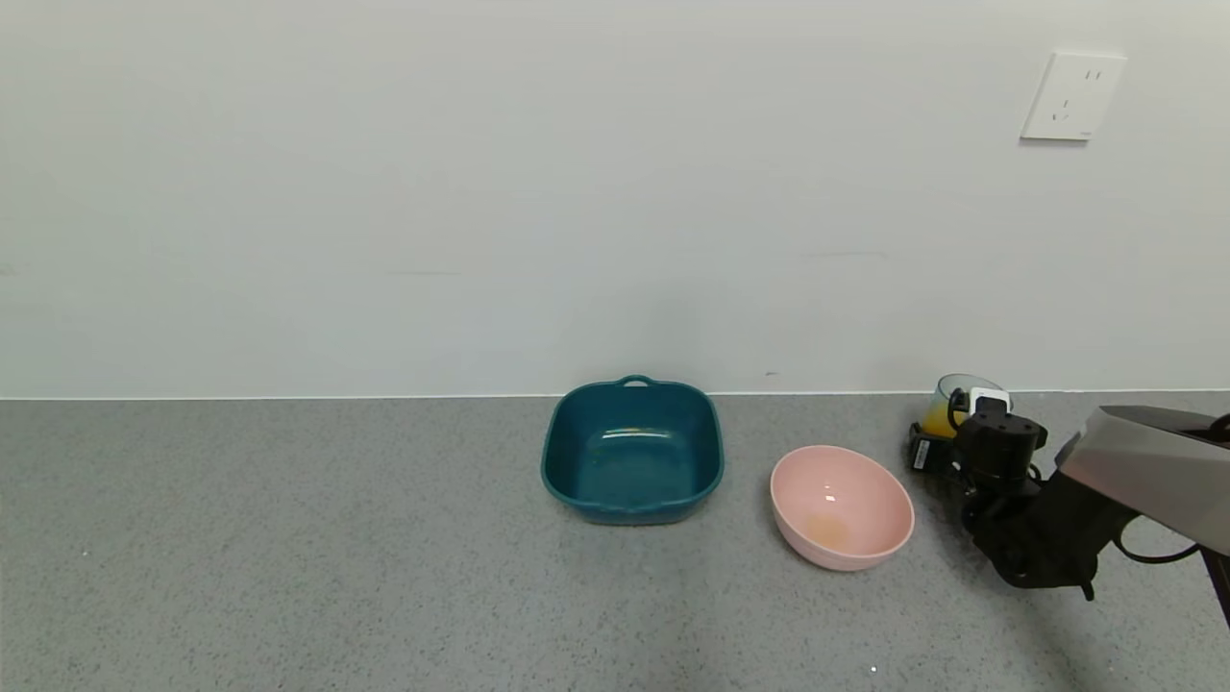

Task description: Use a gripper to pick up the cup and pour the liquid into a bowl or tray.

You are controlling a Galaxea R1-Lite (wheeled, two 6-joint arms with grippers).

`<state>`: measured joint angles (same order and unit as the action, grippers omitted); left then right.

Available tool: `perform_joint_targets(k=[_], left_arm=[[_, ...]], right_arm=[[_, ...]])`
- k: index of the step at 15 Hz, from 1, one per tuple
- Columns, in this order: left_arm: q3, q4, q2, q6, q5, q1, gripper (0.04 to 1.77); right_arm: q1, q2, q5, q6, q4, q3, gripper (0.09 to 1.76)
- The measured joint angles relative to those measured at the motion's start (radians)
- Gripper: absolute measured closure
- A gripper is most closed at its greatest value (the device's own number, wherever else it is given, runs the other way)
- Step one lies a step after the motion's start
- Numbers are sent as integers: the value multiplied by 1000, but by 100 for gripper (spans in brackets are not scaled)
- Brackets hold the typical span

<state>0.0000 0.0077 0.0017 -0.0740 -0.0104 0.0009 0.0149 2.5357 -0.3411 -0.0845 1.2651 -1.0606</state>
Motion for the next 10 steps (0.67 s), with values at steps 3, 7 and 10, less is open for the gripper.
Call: perform_joint_targets(k=[3, 7, 10], left_arm=[[0, 0, 0, 0, 0, 0, 9], [0, 0, 0, 0, 0, 0, 9], [0, 0, 0, 0, 0, 0, 9]], right_arm=[[-2, 0, 0, 0, 0, 1, 51], [-2, -1, 0, 0, 0, 1, 51], [-1, -4, 2, 0, 0, 4, 51]])
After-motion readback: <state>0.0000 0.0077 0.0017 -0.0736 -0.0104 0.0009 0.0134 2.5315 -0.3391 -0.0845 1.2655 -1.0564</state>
